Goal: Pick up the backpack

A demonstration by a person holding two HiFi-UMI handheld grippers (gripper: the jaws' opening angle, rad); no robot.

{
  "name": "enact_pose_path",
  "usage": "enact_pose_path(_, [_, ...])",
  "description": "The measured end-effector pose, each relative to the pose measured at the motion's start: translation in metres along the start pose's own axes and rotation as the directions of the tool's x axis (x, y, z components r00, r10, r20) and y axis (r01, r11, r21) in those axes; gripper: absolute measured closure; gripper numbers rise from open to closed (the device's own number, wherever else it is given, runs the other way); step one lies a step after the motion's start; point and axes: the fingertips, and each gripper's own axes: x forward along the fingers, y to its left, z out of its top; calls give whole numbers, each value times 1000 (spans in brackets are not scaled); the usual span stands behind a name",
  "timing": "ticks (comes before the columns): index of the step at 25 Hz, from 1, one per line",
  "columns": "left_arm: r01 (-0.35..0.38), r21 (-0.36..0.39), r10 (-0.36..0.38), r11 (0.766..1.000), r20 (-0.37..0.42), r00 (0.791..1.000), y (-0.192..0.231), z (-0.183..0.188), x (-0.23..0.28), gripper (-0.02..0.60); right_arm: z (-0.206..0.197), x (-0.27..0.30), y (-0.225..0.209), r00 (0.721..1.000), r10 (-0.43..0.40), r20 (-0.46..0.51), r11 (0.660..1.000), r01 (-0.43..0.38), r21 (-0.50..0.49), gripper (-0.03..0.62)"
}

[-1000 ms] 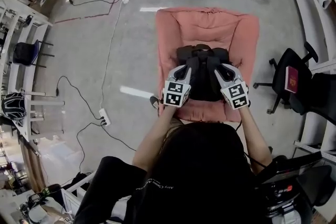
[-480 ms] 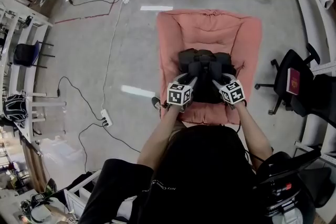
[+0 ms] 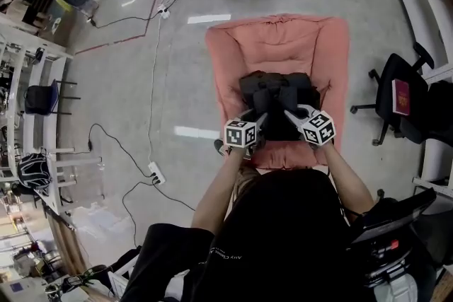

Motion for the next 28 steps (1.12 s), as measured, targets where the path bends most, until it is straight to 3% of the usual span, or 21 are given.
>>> enact_pose_path(4, [23,-40,-23,999,-8,1000,-6,7,19,417,32,-23,9,992,58,111,998,-57,-17,541])
enact_pose_path(6, [30,-77,-30,997,1,1000,-8,12,21,519,39,-28,9,988,74,134,997,-74,-6,528])
enact_pose_path(8, [94,-117,-92,989,17,996,-21,17,16,552,39,-29,7,988,73,135,997,-73,-3,517])
enact_pose_path(11, [213,-193,-202,958,76,977,-42,31,0,555,41,-27,6,986,89,144,996,-91,10,522])
enact_pose_path(15, [302,-268,-267,915,161,950,-46,47,-27,554,38,-9,9,978,159,136,982,-170,76,502])
enact_pose_path(17, [340,-265,-307,902,159,938,-53,47,-35,554,28,2,11,982,168,81,982,-174,74,471])
enact_pose_path(20, [380,-220,-358,898,135,924,-64,42,-45,554,13,18,8,993,119,14,992,-120,42,453])
enact_pose_path(22, [404,-215,-382,889,138,914,-69,40,-52,554,10,22,12,988,151,24,985,-153,75,502])
enact_pose_path(24, [424,-219,-399,879,151,905,-70,38,-57,554,15,16,28,950,295,101,931,-309,193,552])
enact_pose_path(26, [439,-228,-409,869,168,897,-69,36,-60,554,31,-3,49,858,451,244,805,-510,304,554])
enact_pose_path(27, [449,-234,-415,862,181,892,-69,36,-62,554,38,-13,55,820,491,295,758,-569,318,554])
enact_pose_path(28, [459,-239,-421,856,193,886,-69,37,-63,554,42,-21,59,803,507,312,746,-590,307,554])
